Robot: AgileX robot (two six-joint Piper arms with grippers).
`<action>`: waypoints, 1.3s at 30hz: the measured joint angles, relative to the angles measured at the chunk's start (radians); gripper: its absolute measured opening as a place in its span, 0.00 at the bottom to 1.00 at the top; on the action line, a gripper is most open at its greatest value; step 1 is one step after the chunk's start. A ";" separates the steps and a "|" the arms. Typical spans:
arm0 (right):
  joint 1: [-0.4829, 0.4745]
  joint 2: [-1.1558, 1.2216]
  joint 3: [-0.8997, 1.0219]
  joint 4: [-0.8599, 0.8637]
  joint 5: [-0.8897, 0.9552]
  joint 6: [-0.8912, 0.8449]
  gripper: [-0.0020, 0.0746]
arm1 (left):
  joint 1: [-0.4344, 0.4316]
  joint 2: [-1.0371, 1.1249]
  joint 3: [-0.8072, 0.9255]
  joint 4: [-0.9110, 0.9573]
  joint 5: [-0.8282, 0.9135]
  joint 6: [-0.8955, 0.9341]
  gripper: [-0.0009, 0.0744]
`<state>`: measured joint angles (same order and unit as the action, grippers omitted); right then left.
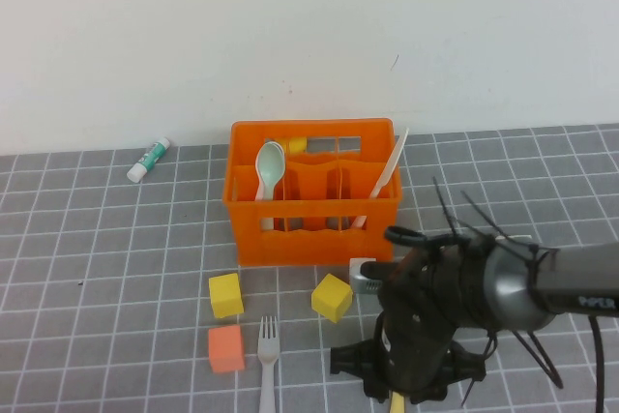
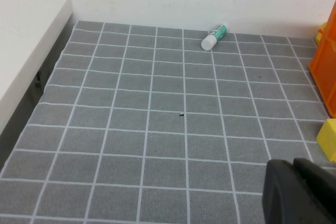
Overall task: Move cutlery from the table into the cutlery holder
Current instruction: Pick up the knife, then place the knife on the box
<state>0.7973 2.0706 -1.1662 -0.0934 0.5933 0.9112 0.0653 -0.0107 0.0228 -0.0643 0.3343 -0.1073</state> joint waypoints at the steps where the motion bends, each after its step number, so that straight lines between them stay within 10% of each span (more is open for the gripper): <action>1: 0.004 0.005 0.000 0.000 -0.001 0.003 0.40 | 0.000 0.000 0.000 0.000 0.000 0.000 0.01; 12: 0.014 0.016 -0.010 -0.018 0.025 0.006 0.18 | 0.000 0.000 0.000 0.000 0.000 0.000 0.01; 28: 0.022 -0.317 -0.002 -0.289 -0.091 -0.094 0.18 | 0.000 0.000 0.000 0.000 0.000 0.000 0.01; 39: -0.006 -0.401 0.000 0.113 -0.621 -1.044 0.18 | 0.000 0.000 0.000 0.000 0.000 -0.004 0.01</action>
<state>0.7915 1.6693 -1.1660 0.0192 -0.0281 -0.1328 0.0653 -0.0107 0.0228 -0.0643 0.3343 -0.1114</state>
